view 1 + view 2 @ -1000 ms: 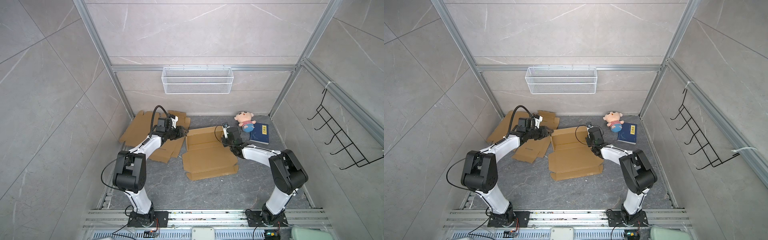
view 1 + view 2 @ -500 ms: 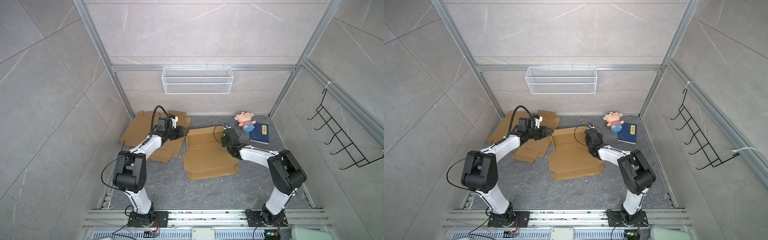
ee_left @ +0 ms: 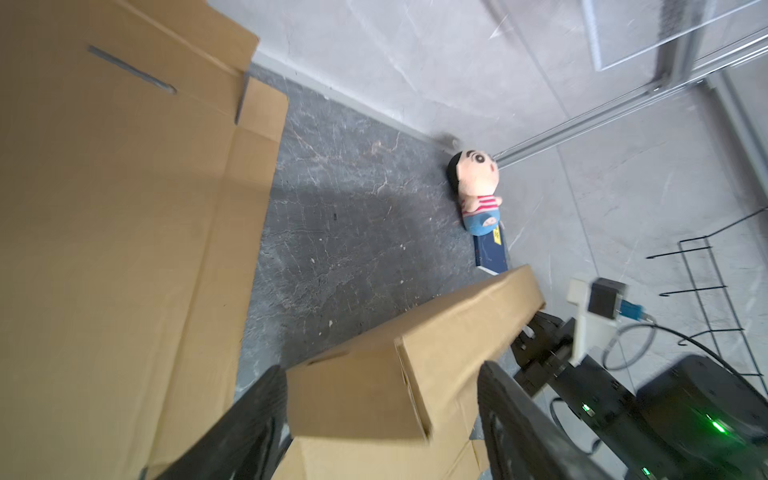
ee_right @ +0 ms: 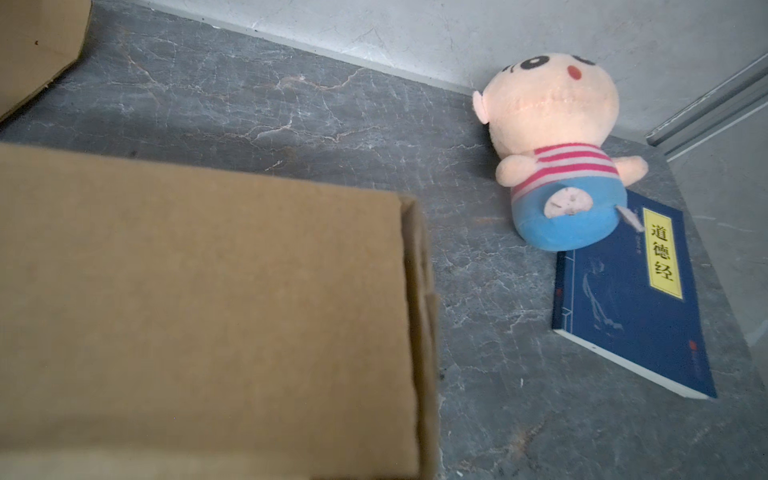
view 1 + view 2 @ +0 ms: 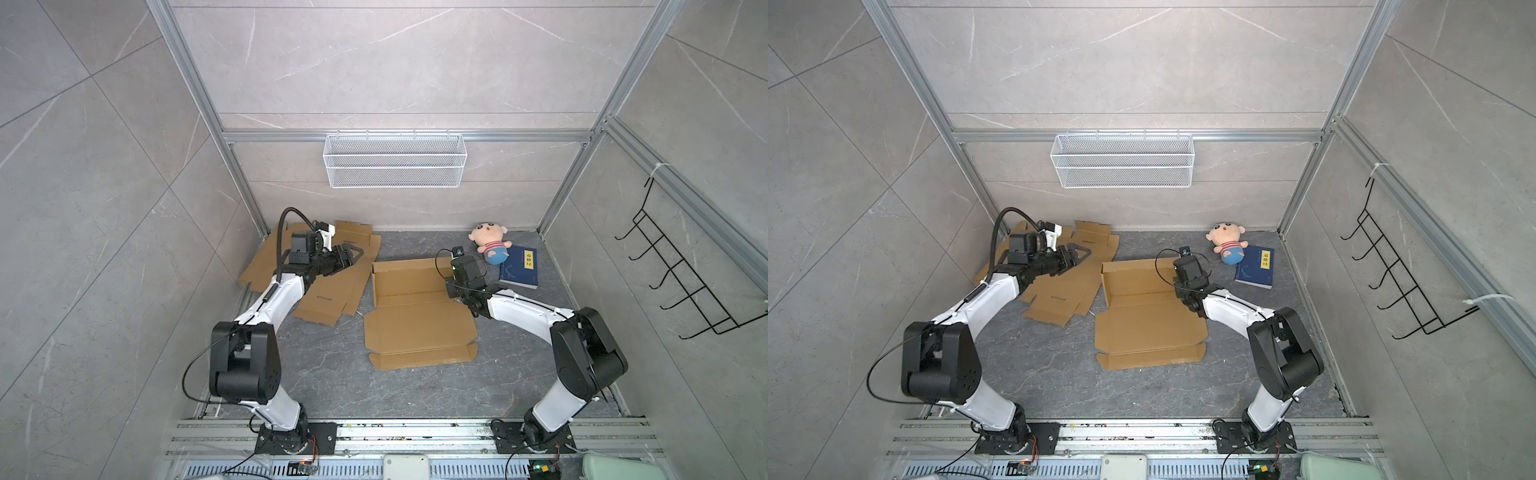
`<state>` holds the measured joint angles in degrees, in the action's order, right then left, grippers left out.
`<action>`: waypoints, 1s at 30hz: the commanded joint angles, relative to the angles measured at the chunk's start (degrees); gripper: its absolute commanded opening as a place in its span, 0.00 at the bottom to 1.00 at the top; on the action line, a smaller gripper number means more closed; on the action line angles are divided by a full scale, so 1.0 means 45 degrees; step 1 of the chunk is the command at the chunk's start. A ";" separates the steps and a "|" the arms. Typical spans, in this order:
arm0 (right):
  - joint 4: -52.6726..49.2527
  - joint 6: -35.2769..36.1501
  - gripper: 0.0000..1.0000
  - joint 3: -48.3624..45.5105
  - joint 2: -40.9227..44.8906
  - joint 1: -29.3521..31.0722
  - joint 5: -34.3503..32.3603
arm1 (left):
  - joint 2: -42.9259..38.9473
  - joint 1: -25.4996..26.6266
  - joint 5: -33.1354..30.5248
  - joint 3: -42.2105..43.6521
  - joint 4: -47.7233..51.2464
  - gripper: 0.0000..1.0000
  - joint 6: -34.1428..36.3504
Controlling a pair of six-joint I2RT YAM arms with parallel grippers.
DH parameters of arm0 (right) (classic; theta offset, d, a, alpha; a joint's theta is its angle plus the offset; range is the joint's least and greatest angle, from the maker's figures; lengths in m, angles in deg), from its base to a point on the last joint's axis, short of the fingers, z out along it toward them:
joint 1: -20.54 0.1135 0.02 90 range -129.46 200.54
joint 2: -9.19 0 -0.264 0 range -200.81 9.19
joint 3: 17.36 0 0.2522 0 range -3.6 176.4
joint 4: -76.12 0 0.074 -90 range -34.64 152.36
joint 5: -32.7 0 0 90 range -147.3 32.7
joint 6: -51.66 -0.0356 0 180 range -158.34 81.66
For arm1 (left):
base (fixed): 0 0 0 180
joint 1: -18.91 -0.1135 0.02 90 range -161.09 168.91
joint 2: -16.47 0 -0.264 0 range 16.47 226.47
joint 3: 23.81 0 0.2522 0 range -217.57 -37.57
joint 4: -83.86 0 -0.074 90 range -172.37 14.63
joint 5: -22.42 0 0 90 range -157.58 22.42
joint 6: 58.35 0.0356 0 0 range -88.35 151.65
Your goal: Fold the paper box
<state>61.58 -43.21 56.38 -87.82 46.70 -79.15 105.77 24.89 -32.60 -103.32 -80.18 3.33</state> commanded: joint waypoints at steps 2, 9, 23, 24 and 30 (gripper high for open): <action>-0.1179 -0.0331 0.00 0.0348 -0.0158 -0.0106 0.0576 | -0.1644 0.0533 -0.0364 0.2132 -0.1636 0.75 0.0836; -0.1690 -0.0471 0.00 0.0741 -0.0239 -0.0235 0.0840 | -0.2277 0.3687 -0.5394 0.4320 -0.1979 0.74 0.3254; -0.1869 -0.1240 0.00 0.1020 -0.0584 -0.0250 0.0992 | 0.1287 0.4960 -0.8921 0.2426 -0.3274 0.53 0.2986; -0.1868 -0.1315 0.00 0.1017 -0.0585 -0.0275 0.0959 | 0.1384 0.4961 -0.8907 0.2389 -0.3369 0.50 0.2856; -0.1382 -0.1615 0.08 0.0757 -0.0646 -0.0275 0.0583 | 0.1660 0.4954 -0.8936 0.1696 -0.2622 0.23 0.2443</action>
<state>56.12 -48.32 60.25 -88.96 45.52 -76.15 113.18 47.38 -71.79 -92.24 -91.24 15.25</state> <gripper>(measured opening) 0.076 0.240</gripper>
